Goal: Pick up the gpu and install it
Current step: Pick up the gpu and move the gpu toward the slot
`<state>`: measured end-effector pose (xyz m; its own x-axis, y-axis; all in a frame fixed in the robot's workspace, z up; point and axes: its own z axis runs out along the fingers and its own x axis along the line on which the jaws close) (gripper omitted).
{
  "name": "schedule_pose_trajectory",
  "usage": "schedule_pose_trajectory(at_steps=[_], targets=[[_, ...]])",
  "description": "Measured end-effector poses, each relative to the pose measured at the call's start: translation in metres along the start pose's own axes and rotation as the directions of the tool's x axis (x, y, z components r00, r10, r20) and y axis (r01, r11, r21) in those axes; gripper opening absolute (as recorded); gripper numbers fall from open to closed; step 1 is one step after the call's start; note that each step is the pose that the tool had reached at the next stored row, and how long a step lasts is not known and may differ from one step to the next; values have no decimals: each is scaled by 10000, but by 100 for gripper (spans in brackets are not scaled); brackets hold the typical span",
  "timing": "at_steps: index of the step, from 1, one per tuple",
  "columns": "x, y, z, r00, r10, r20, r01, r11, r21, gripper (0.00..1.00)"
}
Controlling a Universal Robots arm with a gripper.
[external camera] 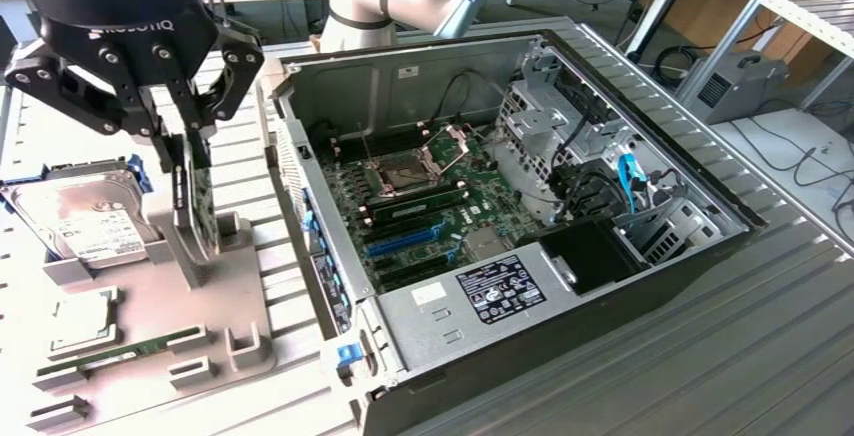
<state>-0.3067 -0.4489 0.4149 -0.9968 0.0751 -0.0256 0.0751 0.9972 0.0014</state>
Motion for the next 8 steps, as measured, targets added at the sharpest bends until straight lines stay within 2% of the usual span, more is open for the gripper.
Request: schedule_pose_trajectory(at_steps=[8], targets=[[-2, 0, -84, 10000, 0, -1, 0, 10000, 1, 26]])
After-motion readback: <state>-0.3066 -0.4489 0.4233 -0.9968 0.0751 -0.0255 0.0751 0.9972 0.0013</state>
